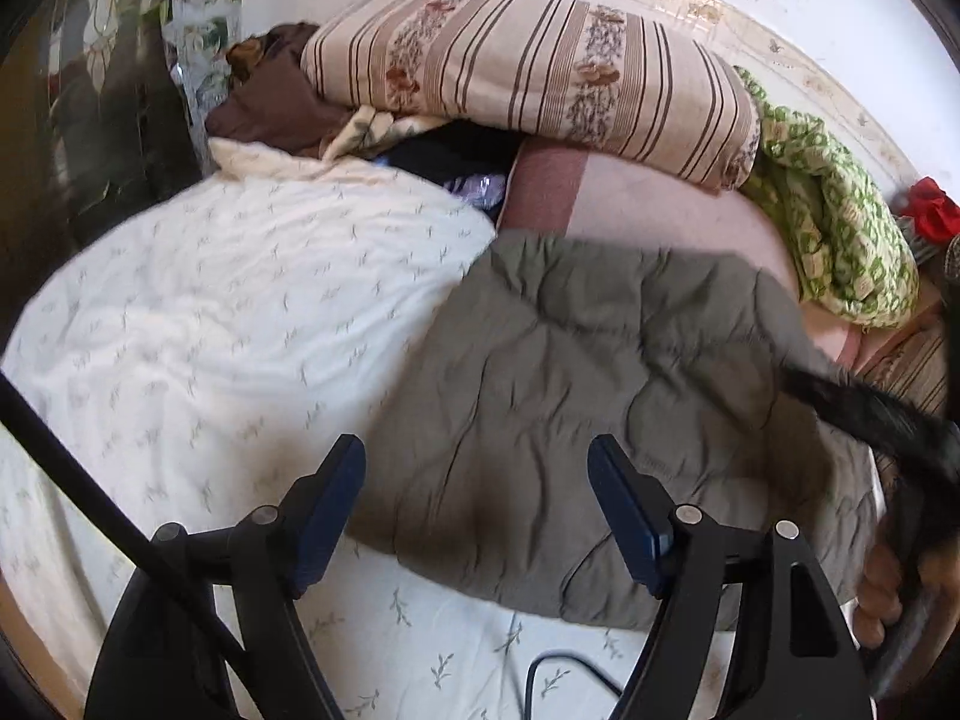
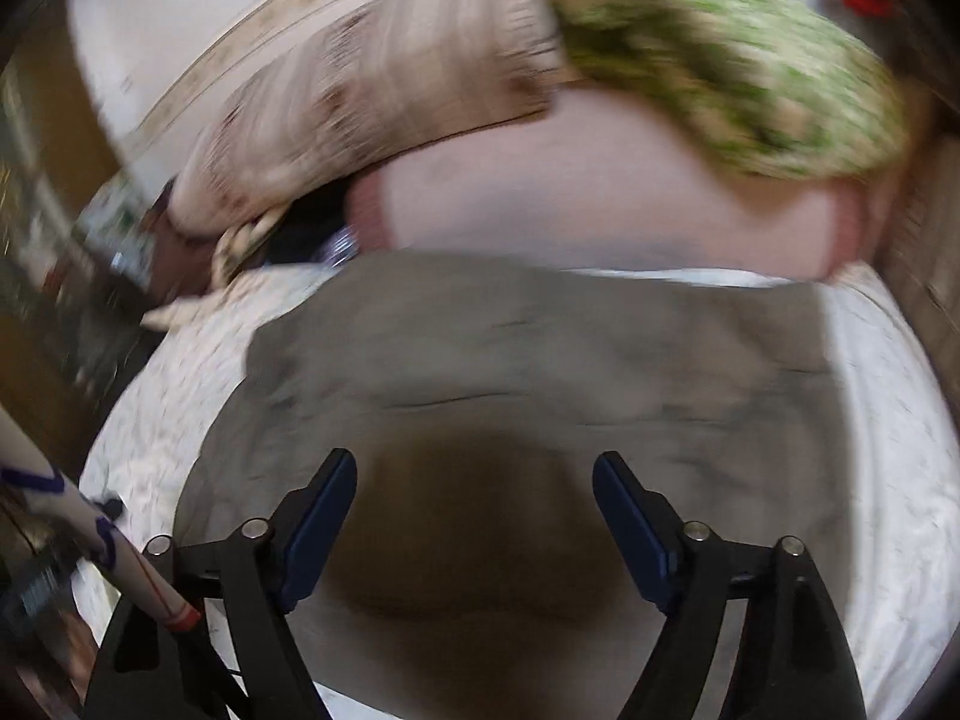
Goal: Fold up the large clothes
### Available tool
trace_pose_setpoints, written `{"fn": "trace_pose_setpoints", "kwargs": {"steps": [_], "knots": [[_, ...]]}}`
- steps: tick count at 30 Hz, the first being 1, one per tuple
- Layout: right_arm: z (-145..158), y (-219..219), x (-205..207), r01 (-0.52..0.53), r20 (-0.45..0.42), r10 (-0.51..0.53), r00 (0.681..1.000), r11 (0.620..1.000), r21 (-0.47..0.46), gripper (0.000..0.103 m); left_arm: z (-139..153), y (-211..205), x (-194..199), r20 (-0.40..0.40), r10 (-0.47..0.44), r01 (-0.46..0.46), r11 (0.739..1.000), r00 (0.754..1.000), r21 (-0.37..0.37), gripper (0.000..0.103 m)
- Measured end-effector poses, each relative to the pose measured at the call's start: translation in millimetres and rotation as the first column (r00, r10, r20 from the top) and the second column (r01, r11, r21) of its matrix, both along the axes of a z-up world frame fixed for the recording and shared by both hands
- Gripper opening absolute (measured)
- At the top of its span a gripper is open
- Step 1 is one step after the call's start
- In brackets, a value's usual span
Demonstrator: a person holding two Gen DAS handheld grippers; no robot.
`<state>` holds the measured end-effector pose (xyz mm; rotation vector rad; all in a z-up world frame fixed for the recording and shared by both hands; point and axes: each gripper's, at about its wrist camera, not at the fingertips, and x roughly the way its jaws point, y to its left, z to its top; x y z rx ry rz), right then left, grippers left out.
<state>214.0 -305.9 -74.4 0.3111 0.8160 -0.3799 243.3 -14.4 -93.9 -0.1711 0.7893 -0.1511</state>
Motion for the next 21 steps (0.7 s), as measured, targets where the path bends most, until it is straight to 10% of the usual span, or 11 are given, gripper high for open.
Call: {"fn": "trace_pose_setpoints", "kwargs": {"steps": [12, 21], "knots": [[-91.9, -84.2, 135.4, 0.21, -0.128, -0.234, 0.964, 0.961, -0.179, 0.1, -35.5, 22.0, 32.0, 0.015, 0.002, -0.003, 0.997, 1.0, 0.073, 0.076], [-102.2, -98.0, 137.7, 0.228, -0.107, -0.25, 0.962, 0.956, -0.183, 0.102, -44.5, 26.0, 39.6, -0.037, 0.023, -0.021, 0.999, 0.999, 0.048, 0.076]]}}
